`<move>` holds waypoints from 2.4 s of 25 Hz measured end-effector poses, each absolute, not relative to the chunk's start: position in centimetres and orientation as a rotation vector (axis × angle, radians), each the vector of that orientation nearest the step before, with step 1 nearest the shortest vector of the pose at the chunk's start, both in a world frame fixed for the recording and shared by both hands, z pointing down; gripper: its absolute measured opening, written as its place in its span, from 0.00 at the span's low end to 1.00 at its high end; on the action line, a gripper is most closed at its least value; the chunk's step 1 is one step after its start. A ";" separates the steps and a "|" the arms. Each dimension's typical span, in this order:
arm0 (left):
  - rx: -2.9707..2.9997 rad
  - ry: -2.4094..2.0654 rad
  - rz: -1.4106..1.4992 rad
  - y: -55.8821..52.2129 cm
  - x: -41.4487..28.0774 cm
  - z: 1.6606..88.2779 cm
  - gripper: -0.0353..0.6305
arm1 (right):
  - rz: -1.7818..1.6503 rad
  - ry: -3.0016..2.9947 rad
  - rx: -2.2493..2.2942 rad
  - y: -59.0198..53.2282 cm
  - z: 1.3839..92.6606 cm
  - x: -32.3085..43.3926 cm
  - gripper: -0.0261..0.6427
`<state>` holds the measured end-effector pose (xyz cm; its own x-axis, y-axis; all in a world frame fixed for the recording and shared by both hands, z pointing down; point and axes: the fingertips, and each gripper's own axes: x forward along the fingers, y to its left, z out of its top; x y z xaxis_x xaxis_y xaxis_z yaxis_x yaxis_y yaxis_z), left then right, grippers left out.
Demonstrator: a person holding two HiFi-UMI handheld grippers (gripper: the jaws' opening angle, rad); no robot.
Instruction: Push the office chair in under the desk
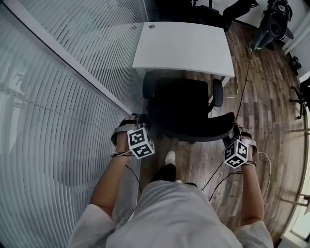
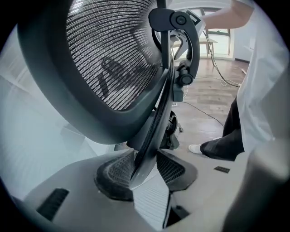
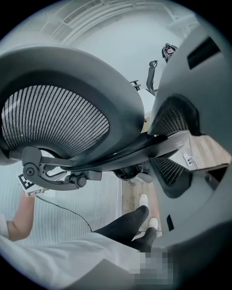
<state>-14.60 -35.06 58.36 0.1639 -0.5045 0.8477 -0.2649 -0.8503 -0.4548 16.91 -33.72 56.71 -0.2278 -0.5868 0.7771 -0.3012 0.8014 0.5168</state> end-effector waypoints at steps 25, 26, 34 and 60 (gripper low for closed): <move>-2.242 0.732 -1.719 -46.1 -16.2 58.4 0.29 | -0.281 -1.809 0.719 -43.9 56.8 15.3 0.29; -2.242 0.731 -1.720 -46.3 -16.2 58.4 0.30 | -0.280 -1.809 0.719 -44.1 56.9 15.3 0.29; -2.248 0.726 -1.724 -47.8 -15.9 58.2 0.30 | -0.270 -1.808 0.715 -45.7 56.7 15.5 0.29; -2.219 0.768 -1.747 -52.6 -14.7 58.2 0.30 | -0.316 -1.832 0.744 -50.9 56.6 16.8 0.30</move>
